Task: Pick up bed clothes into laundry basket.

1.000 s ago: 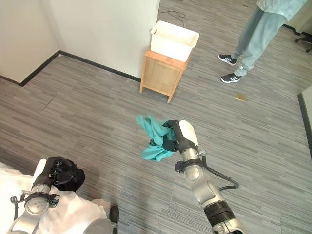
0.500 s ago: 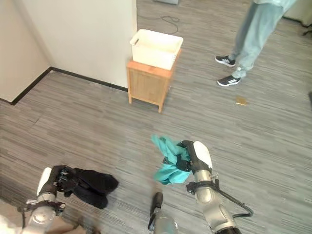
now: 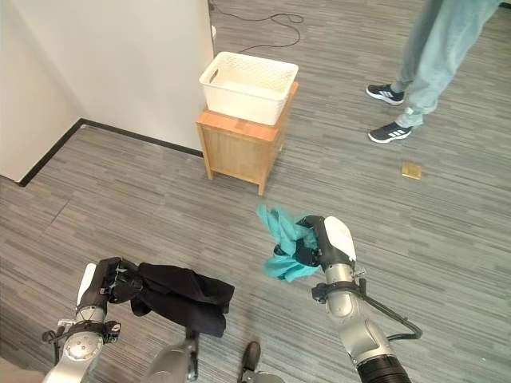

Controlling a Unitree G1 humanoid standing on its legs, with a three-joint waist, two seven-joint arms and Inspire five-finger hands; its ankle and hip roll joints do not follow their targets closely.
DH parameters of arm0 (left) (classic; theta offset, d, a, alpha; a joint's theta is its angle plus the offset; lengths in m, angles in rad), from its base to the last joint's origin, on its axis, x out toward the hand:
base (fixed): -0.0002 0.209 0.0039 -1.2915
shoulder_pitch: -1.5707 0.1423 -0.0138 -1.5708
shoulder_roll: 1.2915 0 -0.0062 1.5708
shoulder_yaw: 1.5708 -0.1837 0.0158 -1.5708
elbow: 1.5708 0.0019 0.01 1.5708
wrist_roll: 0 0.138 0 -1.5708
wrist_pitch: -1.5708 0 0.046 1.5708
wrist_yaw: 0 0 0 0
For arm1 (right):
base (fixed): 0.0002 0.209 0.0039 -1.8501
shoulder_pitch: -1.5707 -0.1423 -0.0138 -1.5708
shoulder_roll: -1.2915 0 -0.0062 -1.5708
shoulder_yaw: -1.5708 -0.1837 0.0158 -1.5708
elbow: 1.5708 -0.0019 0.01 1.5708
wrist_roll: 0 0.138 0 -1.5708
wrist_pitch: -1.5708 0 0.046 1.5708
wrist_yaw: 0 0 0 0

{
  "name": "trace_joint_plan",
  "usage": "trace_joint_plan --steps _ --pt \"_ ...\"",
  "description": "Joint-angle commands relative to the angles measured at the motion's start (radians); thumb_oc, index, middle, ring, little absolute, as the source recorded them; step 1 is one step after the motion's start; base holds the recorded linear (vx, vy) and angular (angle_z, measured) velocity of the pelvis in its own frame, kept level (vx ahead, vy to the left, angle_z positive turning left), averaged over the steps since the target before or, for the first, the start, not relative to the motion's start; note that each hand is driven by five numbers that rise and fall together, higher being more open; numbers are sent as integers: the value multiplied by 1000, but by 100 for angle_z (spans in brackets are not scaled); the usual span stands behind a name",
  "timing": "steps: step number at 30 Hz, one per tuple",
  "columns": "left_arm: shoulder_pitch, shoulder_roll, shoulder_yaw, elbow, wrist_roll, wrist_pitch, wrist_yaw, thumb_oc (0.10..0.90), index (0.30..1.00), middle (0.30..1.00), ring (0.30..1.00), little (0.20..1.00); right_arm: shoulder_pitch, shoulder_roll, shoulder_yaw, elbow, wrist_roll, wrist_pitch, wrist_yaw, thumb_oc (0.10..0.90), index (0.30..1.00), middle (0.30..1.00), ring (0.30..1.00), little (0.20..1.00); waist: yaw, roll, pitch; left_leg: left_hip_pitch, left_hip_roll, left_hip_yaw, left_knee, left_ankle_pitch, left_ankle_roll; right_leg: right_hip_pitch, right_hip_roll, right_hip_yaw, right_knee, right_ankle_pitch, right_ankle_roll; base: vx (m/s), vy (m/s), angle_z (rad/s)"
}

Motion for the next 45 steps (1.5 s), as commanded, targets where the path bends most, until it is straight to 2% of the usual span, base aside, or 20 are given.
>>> trace_joint_plan --steps 1,5,12,17,18,21,23,24,25,26,29,31,36,38,39,40,41,42,43,45 --pt "1 70 80 -152 21 -95 41 400 300 300 300 300 -101 -40 -29 -105 -4 -84 -46 400 300 300 300 300 61 -4 -61 -28 -12 44 -49 89 3 137 -60 -1 6 -103 139 349 91 -27" --pt "35 96 114 -198 52 -102 44 400 300 300 300 300 -81 -39 -35 -141 -21 -85 -31 400 300 300 300 300 91 -12 -81 -8 22 77 -28 158 6 206 -52 23 6 -147 132 377 112 -30" --pt "88 195 287 -336 37 -124 59 400 300 300 300 300 -134 -61 -94 -199 -26 -87 -41 400 300 300 300 300 141 -91 -133 5 1 28 -44 116 39 239 -101 39 6 -141 181 314 144 -6" --pt "53 268 310 -373 -14 -145 65 400 300 300 300 300 -229 -85 -169 -267 -29 -80 -88 400 300 300 300 300 136 -163 -137 103 -83 27 -39 12 108 153 -228 53 300 156 268 292 205 17" --pt "45 276 295 -369 -18 -146 69 400 300 300 300 300 -263 -96 -171 -279 -30 -80 -98 400 300 300 300 300 124 -160 -131 127 -89 12 -37 -8 120 119 -230 78 399 217 267 310 255 27" --pt "15 279 262 -356 -20 -143 75 400 300 300 300 300 -363 -136 -160 -295 -26 -85 -123 400 300 300 300 300 102 -120 -123 192 -61 -21 -53 -43 134 -9 -221 90 556 206 246 365 133 28" --pt "4 280 250 -355 -28 -146 70 400 300 300 300 300 -436 -191 -145 -306 -18 -86 -121 400 300 300 300 300 87 -115 -116 229 -44 -41 -59 -64 121 -78 -226 44 508 144 225 475 -10 22" --pt "2 268 226 -356 -39 -151 58 400 300 300 300 300 -498 -240 -122 -302 -7 -86 -116 400 300 300 300 300 70 -119 -106 272 -32 -67 -59 -97 107 -127 -189 11 412 35 197 353 -56 15" --pt "-1 265 227 -355 -39 -151 58 400 300 300 300 300 -506 -244 -117 -298 -6 -87 -117 400 300 300 300 300 64 -112 -106 267 -27 -72 -59 -91 104 -123 -182 3 402 42 191 603 -101 33" --pt "-8 254 195 -349 -52 -149 43 400 300 300 300 300 -545 -281 -99 -283 1 -81 -117 400 300 300 300 300 48 -137 -98 318 -32 -105 -59 -135 85 -171 -130 4 229 24 194 508 -111 59" --pt "-39 241 164 -314 -56 -150 44 400 300 300 300 300 -613 -338 -66 -229 3 -69 -131 400 300 300 300 300 22 -139 -87 358 -22 -147 -59 -166 63 -224 -91 -9 65 92 210 457 -92 73" --pt "-73 248 132 -276 -35 -148 54 400 300 300 300 300 -701 -394 -25 -188 -13 -41 -142 400 300 300 300 300 11 -142 -77 401 4 -174 -59 -200 39 -299 -111 -34 22 153 233 398 -111 107" --pt "-12 218 152 -263 -48 -156 48 400 300 300 300 300 -829 -384 78 -97 -17 -31 -136 400 300 300 300 300 23 -161 -114 486 48 -164 -48 -246 12 -233 -122 -62 21 173 205 338 -144 56" --pt "27 201 165 -263 -77 -164 40 400 300 300 300 300 -883 -377 111 -56 -23 -23 -143 400 300 300 300 300 45 -144 -116 446 81 -144 114 -214 -12 -165 -103 -75 12 139 181 264 -152 1" --pt "27 198 167 -264 -77 -163 40 400 300 300 300 300 -892 -377 118 -51 -22 -23 -145 400 300 300 300 300 38 -148 -114 435 75 -150 123 -211 -12 -168 -109 -79 10 145 179 184 -194 2" --pt "39 200 171 -253 -105 -165 40 400 300 300 300 300 -960 -412 144 -9 -26 -10 -157 400 300 300 300 300 78 -156 -83 314 70 -145 340 -119 -25 -108 -115 -102 6 115 147 127 -207 9" --pt "40 197 167 -245 -115 -167 40 400 300 300 300 300 -991 -423 164 13 -28 0 -162 400 300 300 300 300 90 -164 -71 272 60 -136 406 -104 -20 -92 -119 -108 6 100 135 133 -195 -4" --pt "35 193 168 -243 -116 -168 41 400 300 300 300 300 -1009 -424 178 24 -26 -1 -166 400 300 300 300 300 85 -159 -69 253 59 -141 432 -113 -19 -96 -120 -110 6 100 134 158 -106 -15" --pt "45 180 166 -234 -130 -167 37 400 300 300 300 300 -1041 -437 215 49 -29 17 -157 400 300 300 300 300 118 -159 -54 183 -18 -148 485 -162 4 -68 -113 -88 6 73 129 223 -54 0" --pt "62 174 172 -235 -134 -168 31 400 300 300 300 300 -1056 -464 228 73 -29 23 -154 400 300 300 300 300 132 -163 -53 148 -69 -154 410 -210 24 -57 -120 -73 6 59 139 301 -13 -11"
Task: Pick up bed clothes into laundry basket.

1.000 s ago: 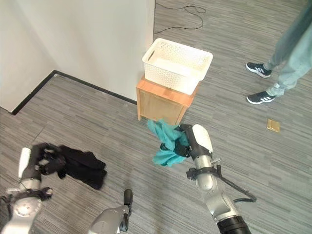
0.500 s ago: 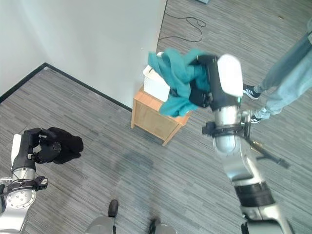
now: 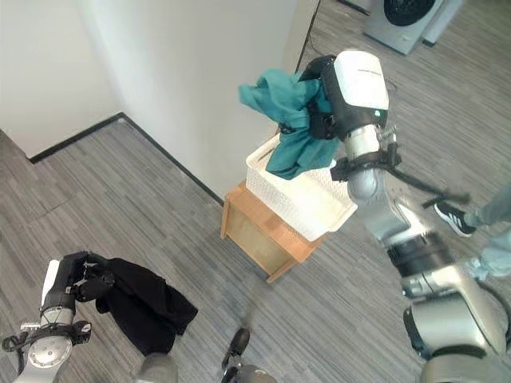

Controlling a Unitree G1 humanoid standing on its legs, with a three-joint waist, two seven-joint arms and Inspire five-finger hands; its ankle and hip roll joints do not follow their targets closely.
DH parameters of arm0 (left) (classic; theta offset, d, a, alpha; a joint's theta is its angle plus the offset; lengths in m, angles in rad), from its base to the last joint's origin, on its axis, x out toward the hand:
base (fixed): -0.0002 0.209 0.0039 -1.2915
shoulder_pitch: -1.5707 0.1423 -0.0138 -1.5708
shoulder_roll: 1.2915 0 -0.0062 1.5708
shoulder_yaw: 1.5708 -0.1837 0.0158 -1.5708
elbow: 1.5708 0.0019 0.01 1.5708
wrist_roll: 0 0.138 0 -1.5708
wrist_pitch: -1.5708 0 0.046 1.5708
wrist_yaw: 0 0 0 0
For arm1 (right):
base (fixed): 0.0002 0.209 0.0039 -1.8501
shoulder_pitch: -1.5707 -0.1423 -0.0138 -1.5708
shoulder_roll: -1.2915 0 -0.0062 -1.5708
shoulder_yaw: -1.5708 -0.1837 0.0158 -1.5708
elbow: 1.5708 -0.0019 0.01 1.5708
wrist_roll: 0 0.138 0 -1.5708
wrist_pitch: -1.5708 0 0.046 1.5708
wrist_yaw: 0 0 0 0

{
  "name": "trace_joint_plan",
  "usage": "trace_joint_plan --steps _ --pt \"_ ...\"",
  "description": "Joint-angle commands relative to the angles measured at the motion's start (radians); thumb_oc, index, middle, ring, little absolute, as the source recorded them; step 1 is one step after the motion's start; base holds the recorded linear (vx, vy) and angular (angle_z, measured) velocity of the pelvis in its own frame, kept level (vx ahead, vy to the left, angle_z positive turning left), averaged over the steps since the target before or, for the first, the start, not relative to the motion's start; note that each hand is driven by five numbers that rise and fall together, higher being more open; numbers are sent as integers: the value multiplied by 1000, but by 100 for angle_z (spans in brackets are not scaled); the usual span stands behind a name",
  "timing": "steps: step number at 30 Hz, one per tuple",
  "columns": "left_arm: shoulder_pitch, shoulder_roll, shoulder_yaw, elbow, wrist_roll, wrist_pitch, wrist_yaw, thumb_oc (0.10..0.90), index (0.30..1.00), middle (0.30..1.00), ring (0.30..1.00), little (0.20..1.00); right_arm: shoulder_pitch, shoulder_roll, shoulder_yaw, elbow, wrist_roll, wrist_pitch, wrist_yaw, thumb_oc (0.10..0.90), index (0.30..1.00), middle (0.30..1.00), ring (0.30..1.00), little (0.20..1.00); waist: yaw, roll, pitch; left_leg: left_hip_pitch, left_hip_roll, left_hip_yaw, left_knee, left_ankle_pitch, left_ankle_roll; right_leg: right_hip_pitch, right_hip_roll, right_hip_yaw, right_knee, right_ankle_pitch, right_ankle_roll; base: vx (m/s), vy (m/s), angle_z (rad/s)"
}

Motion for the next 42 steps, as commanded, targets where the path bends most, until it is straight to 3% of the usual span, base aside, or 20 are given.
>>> trace_joint_plan --steps 1,3,7,10,15,22,35,42 --pt "-24 71 73 -149 -19 -123 24 400 300 300 300 300 -244 -112 -20 -30 -17 -11 -85 400 300 300 300 300 35 -21 -44 -24 -73 48 -163 -4 62 78 -93 -25 -7 -53 204 273 67 -48" --pt "-10 67 71 -142 -15 -116 18 400 300 300 300 300 -209 -120 -41 -22 -12 -14 -91 400 300 300 300 300 44 -8 -48 -32 -69 54 -275 44 61 97 -83 -11 -7 -76 208 292 97 -26" --pt "4 65 72 -132 -10 -103 23 400 300 300 300 300 -158 -108 -56 -20 -25 -14 -89 400 300 300 300 300 68 38 -51 -67 -40 -15 -449 189 38 150 -47 31 -7 -129 201 234 132 -38" --pt "14 48 57 -137 0 -98 8 400 300 300 300 300 -36 -69 -122 -50 -40 -13 -71 400 300 300 300 300 49 62 -82 23 -24 -18 -565 213 34 185 -30 26 -7 -146 188 210 87 -48" --pt "0 71 26 -152 10 -98 -5 400 300 300 300 300 14 -43 -127 -14 -60 5 -68 400 300 300 300 300 31 51 -107 83 -27 -5 -580 194 43 208 -43 32 -7 -148 190 125 62 6" --pt "-12 87 -11 -130 -2 -100 -17 400 300 300 300 300 19 4 -97 118 -56 29 -63 400 300 300 300 300 35 37 -104 68 -38 6 -580 179 51 189 -60 30 -7 -144 209 49 32 -1" --pt "-17 94 -34 -91 -38 -107 -40 400 300 300 300 300 73 59 -76 333 -25 38 -53 400 300 300 300 300 52 61 -56 -20 -47 -28 -580 198 42 117 -73 -12 -7 -140 220 -24 6 4" --pt "-43 110 -67 -55 -55 -121 -40 400 300 300 300 300 -4 88 0 538 -20 42 -57 400 300 300 300 300 81 60 -27 -91 -49 -47 -580 218 32 61 -68 -34 -7 -139 222 -35 -14 14"
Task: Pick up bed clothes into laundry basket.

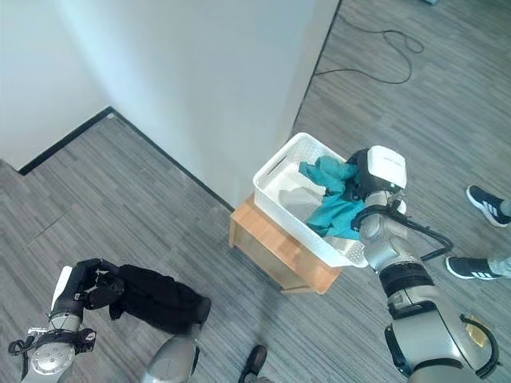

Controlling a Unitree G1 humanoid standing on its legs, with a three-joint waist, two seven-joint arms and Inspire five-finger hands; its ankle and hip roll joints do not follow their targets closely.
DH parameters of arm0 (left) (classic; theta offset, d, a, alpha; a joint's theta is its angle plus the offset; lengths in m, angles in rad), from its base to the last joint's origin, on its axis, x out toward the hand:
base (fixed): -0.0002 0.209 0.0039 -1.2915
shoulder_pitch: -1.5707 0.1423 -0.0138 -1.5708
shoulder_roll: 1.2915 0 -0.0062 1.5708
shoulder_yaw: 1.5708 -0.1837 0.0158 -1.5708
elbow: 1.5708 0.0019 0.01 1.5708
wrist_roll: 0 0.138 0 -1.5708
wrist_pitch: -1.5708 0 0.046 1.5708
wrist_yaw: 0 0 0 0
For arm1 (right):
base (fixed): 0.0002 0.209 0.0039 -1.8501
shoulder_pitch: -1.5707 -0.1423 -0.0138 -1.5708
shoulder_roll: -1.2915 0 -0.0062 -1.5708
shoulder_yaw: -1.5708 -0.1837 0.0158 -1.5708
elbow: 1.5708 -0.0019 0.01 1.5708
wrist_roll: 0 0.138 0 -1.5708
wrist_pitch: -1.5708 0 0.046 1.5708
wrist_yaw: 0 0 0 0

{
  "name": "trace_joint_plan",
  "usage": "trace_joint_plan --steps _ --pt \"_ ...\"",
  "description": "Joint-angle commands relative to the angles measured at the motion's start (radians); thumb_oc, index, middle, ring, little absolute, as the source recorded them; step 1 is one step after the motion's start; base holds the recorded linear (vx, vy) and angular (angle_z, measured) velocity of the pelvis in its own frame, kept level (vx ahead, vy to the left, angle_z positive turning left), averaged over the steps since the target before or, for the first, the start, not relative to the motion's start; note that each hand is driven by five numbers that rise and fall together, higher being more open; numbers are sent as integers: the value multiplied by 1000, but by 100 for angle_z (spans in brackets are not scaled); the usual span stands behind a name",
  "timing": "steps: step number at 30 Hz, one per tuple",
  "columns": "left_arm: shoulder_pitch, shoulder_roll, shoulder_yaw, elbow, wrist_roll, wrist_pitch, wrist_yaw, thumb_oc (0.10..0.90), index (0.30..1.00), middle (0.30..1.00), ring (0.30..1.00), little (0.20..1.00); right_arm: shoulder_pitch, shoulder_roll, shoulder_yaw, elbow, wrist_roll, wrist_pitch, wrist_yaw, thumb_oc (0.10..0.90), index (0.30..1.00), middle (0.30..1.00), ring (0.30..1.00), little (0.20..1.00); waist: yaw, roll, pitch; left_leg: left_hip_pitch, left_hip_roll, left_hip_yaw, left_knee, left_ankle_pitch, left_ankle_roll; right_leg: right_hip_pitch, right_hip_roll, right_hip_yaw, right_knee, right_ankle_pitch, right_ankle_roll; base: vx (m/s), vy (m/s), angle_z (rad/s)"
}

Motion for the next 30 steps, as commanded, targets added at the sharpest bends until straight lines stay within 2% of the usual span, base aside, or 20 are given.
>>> trace_joint_plan --steps 1,3,4,9,11,14,19,21,24,28,30 --pt "-45 85 3 -63 -39 -110 8 400 300 300 300 300 -186 -49 61 45 16 -18 -67 400 300 300 300 300 26 -19 -49 -2 36 6 0 -51 -52 -1 -23 -50 4 -26 51 -30 -14 10" --pt "-60 89 -13 -42 -56 -113 11 400 300 300 300 300 -224 -28 64 157 54 -12 -78 400 300 300 300 300 35 -16 -39 -30 33 -2 0 -42 -58 -21 -21 -56 4 -25 51 -40 -4 6" --pt "-62 88 -15 -37 -59 -111 13 400 300 300 300 300 -233 -22 63 170 63 -11 -84 800 900 900 900 900 36 -15 -39 -38 33 -5 0 -40 -60 -27 -21 -60 4 -27 50 -23 7 13" --pt "-71 78 -14 -11 -63 -108 26 400 300 300 300 300 -232 -16 44 146 71 -9 -113 800 900 900 900 900 33 -13 -45 -44 31 -9 0 -41 -61 -27 -19 -64 4 -33 51 15 5 8" --pt "-85 68 6 13 -53 -101 52 400 300 300 300 300 -206 -25 31 73 45 -6 -131 800 900 900 900 900 27 -11 -53 -29 29 -9 0 -48 -58 -14 -21 -59 4 -36 50 53 2 2" --pt "-89 71 54 12 -21 -93 86 400 300 300 300 300 -133 -54 -34 -65 12 2 -150 800 900 900 900 900 15 -11 -69 7 28 -5 0 -61 -56 18 -29 -55 4 -38 50 59 15 -2" --pt "-108 104 168 -30 26 -88 147 400 300 300 300 300 22 -94 -162 -210 -1 -2 -165 800 900 900 900 900 -14 -13 -114 59 30 7 0 -82 -51 60 -44 -46 4 -35 59 46 14 3" --pt "-106 107 185 -50 32 -85 154 400 300 300 300 300 56 -93 -188 -239 -6 0 -158 800 900 900 900 900 -16 -15 -121 70 32 12 0 -85 -50 68 -47 -44 4 -36 60 21 4 -13" --pt "-125 110 231 -115 36 -89 169 400 300 300 300 300 165 -70 -265 -298 11 -6 -157 800 900 900 900 900 -39 -11 -146 103 35 25 0 -97 -49 93 -51 -37 4 -40 60 19 -5 -7" --pt "-130 114 248 -187 9 -100 155 400 300 300 300 300 242 -48 -318 -331 28 -7 -153 800 900 900 900 900 -53 -7 -153 120 37 29 0 -102 -47 105 -53 -32 4 -44 59 -2 -3 -14" --pt "-154 124 250 -293 -3 -132 145 400 300 300 300 300 326 20 -348 -315 56 -16 -148 800 900 900 900 900 -79 7 -159 138 41 43 0 -107 -44 113 -55 -18 4 -44 59 -44 4 -7"
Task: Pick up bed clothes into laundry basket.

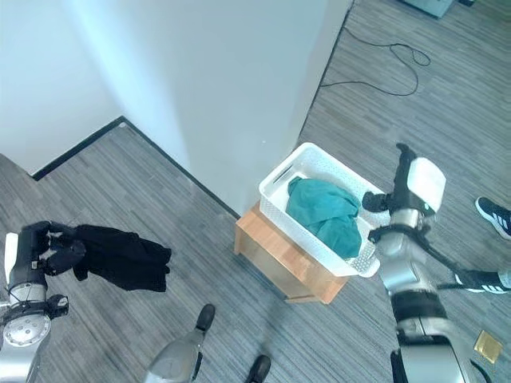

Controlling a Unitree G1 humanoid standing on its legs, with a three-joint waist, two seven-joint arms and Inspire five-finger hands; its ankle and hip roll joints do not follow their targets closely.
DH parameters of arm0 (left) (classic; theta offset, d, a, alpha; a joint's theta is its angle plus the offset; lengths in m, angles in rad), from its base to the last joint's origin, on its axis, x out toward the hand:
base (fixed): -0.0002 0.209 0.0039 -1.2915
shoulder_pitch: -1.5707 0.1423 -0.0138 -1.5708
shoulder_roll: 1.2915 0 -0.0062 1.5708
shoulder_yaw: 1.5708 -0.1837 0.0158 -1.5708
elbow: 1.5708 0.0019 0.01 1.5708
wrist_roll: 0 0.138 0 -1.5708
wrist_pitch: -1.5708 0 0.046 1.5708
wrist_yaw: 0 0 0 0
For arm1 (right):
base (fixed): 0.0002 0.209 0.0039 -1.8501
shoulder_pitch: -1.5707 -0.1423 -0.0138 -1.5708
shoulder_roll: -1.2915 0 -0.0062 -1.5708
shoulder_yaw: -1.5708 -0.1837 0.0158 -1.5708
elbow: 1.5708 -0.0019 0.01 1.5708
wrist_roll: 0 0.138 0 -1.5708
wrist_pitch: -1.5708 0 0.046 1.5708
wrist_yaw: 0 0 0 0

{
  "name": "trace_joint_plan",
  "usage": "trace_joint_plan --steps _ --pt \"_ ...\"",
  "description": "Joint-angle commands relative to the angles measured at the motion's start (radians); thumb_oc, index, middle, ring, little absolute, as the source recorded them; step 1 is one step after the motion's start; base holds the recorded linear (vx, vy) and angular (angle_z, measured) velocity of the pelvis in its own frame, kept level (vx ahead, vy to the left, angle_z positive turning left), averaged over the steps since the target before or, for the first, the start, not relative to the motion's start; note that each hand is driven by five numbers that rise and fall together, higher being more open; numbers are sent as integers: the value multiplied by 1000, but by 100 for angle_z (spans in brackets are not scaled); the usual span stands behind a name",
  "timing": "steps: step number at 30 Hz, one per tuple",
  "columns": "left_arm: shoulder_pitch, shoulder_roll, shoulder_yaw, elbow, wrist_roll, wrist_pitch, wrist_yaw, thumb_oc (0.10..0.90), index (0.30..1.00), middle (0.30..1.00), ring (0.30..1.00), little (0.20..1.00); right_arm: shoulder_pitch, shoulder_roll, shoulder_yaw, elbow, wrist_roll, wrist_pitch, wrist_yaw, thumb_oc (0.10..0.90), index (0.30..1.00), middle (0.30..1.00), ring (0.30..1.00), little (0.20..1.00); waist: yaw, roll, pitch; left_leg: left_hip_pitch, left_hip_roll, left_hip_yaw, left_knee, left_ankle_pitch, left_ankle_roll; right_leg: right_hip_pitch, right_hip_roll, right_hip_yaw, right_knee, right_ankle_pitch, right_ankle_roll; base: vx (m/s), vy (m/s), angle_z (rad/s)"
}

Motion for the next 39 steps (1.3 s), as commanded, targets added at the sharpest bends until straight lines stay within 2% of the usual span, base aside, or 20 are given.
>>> trace_joint_plan --steps 1,3,7,9,13,15,19,23,25,26,28,32,35,36,39 --pt "-72 82 53 -190 -12 -144 37 400 300 300 300 300 52 12 -3 -8 36 -42 -58 800 900 900 900 900 -40 -6 -154 53 61 24 0 -91 -50 34 -31 -18 4 -35 49 -48 17 -11" --pt "-106 82 42 -234 -15 -150 51 400 300 300 300 300 102 79 -7 77 90 -55 -54 800 900 900 900 900 -53 0 -157 64 64 36 0 -93 -47 39 -30 -11 4 -36 48 -30 10 -23" --pt "-239 93 -21 -340 -95 -173 38 400 300 300 300 300 154 200 51 458 191 -45 -12 800 900 900 900 900 -80 10 -159 92 71 49 0 -107 -45 59 -25 -7 4 -46 45 -23 -17 -12" --pt "-333 111 -63 -365 -107 -173 38 400 300 300 300 300 193 248 72 575 211 -42 31 800 900 900 900 900 -105 16 -162 100 75 57 0 -102 -42 60 -22 4 4 -41 46 -1 -4 -12" --pt "-533 147 -159 -330 -216 -172 44 400 300 300 300 300 272 301 80 740 243 -19 108 800 900 900 900 900 -155 31 -159 121 84 78 0 -108 -43 58 -22 25 4 -37 50 -8 -3 -13" --pt "-612 182 -178 -325 -225 -165 54 400 300 300 300 300 322 315 86 797 232 -5 139 800 900 900 900 900 -181 40 -158 127 88 87 0 -110 -44 54 -23 32 4 -32 54 -4 11 -28" --pt "-713 264 -157 -318 -138 -153 131 400 300 300 300 300 393 337 85 804 225 -22 159 800 900 900 900 900 -215 49 -150 133 91 108 0 -113 -45 42 -24 52 4 -22 61 -14 18 -23" --pt "-736 263 -156 -299 -156 -158 157 400 300 300 300 300 406 342 79 769 243 -44 152 800 900 900 900 900 -231 52 -147 140 94 127 0 -117 -45 38 -25 65 4 -18 64 -11 19 -26" --pt "-816 266 -223 -248 -187 -150 159 400 300 300 300 300 398 369 125 730 237 -56 153 800 900 900 900 900 -254 52 -147 146 97 136 0 -119 -45 41 -22 75 4 -17 61 23 5 -8" --pt "-821 268 -228 -244 -187 -151 160 400 300 300 300 300 397 372 124 730 237 -56 153 800 900 900 900 900 -253 51 -146 146 97 135 0 -119 -45 41 -22 75 4 -18 61 0 0 0" --pt "-939 318 -301 -176 -76 -112 190 400 300 300 300 300 392 386 168 720 227 -67 164 800 900 900 900 900 -278 55 -149 149 96 142 0 -121 -46 39 -20 80 4 -17 61 39 9 -1" --pt "-1049 329 -378 -77 -61 -100 212 400 300 300 300 300 392 398 192 709 218 -73 168 800 900 900 900 900 -292 54 -148 146 95 147 0 -121 -47 34 -20 84 4 -13 63 8 1 0" --pt "-1215 357 -483 72 -29 -68 233 400 300 300 300 300 386 392 211 695 218 -80 166 800 900 900 900 900 -328 69 -148 141 92 160 0 -120 -46 16 -22 100 4 -3 69 7 27 -2" --pt "-1310 373 -554 163 -2 -50 243 400 300 300 300 300 393 396 218 701 209 -79 167 800 900 900 900 900 -346 77 -145 138 91 171 0 -123 -45 1 -25 112 4 4 73 -2 58 -19" --pt "-1406 406 -624 265 20 -28 251 400 300 300 300 300 400 390 213 707 210 -79 166 800 900 900 900 900 -379 96 -145 134 88 195 0 -127 -43 -22 -30 134 4 17 82 2 57 -24"
